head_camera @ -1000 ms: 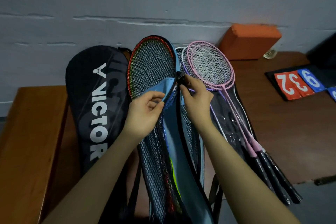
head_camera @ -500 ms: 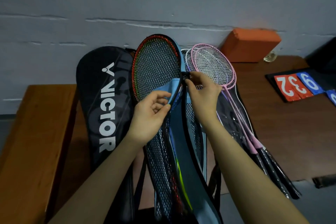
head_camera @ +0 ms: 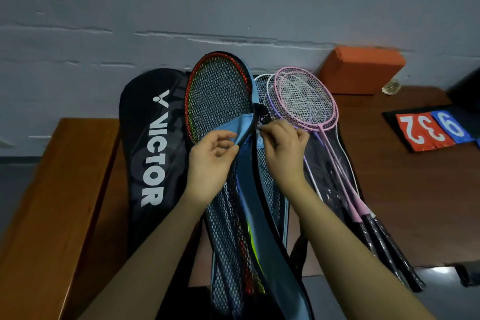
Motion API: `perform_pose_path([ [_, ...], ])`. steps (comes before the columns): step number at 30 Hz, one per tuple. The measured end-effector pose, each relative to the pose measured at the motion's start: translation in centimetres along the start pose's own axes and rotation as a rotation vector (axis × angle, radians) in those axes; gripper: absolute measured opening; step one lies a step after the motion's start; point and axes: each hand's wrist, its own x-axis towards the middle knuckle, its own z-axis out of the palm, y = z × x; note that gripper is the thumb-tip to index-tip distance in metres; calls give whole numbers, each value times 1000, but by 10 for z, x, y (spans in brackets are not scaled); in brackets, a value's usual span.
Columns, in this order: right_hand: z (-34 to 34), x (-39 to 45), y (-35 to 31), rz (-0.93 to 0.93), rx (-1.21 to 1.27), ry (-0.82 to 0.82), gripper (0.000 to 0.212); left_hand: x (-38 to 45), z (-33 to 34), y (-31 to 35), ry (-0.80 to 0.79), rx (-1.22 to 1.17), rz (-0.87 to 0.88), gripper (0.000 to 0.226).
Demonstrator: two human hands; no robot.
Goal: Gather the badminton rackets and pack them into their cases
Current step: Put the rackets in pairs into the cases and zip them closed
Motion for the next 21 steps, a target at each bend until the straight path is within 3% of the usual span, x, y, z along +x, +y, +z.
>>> perform_pose_path([
  [8, -12, -36, 12, -40, -5, -192, 14, 16, 29, -21, -47, 144, 32, 22],
  [12, -18, -60, 23, -39, -5, -269, 19, 18, 29, -39, -161, 540, 308, 34],
  [15, -22, -71, 28, -11, 21, -289, 17, 16, 25, -51, -249, 836, 526, 31],
  [21, -26, -80, 33, -31, 49, -333, 15, 11, 21, -58, -364, 954, 597, 20],
])
